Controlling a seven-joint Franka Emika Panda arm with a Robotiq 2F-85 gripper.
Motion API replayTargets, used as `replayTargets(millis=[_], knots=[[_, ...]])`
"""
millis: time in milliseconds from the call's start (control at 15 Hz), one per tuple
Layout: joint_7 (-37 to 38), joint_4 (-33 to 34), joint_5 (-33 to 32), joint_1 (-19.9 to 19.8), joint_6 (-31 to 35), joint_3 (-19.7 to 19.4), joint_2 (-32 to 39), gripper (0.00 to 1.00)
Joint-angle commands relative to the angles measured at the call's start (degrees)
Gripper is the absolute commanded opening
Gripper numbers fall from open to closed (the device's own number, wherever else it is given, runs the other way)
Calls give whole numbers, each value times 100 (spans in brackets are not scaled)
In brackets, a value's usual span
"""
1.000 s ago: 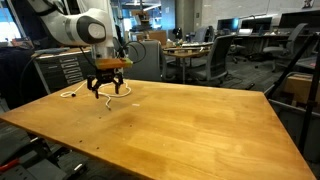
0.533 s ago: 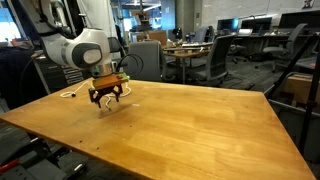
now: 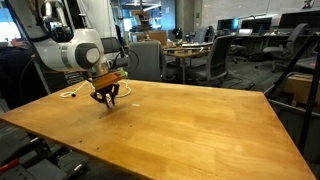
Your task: Form a loose knot using the white rope
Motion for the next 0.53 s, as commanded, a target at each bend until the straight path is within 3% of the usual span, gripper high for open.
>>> replayTargets(millis=[0, 267, 467], knots=[[-67, 105, -175, -319, -319, 421, -39, 1], [-557, 292, 232, -1055, -891, 1155, 163, 1], [-784, 391, 309, -1237, -1300, 1097, 79, 1]])
